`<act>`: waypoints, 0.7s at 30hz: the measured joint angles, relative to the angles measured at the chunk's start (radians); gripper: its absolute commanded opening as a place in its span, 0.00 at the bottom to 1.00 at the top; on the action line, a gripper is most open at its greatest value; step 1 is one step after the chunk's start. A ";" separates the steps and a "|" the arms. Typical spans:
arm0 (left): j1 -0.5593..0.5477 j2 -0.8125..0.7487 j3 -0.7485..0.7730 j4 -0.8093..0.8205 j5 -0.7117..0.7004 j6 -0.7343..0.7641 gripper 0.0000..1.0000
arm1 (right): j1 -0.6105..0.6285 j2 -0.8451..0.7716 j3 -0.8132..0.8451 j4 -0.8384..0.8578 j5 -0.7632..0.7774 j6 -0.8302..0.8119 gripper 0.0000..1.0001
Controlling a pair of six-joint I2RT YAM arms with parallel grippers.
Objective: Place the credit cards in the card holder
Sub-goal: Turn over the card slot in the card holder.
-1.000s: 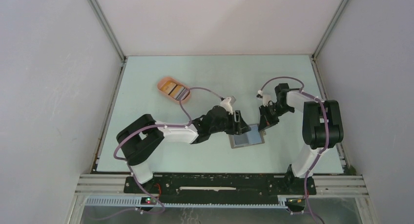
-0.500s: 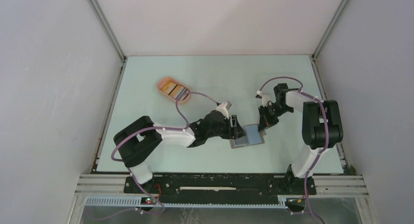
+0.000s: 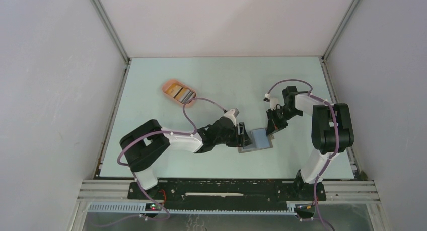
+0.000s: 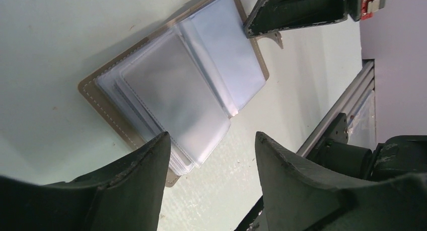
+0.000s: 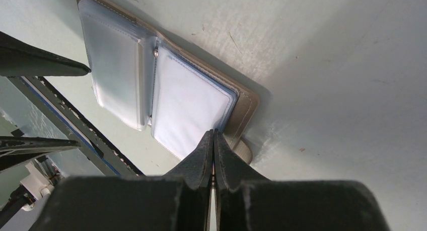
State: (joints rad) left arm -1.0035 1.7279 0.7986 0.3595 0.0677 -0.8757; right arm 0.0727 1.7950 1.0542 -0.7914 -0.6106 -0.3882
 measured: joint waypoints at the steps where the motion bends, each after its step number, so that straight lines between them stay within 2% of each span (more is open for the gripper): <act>1: -0.003 0.000 0.000 -0.006 -0.005 0.000 0.68 | 0.000 0.000 0.000 0.000 0.000 0.000 0.08; 21: -0.023 0.005 0.001 -0.033 -0.032 -0.014 0.66 | 0.000 0.000 0.000 0.000 0.000 0.000 0.08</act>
State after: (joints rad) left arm -1.0260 1.7332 0.7998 0.3267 0.0360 -0.8898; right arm 0.0727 1.7950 1.0542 -0.7914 -0.6109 -0.3885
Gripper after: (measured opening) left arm 0.665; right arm 0.077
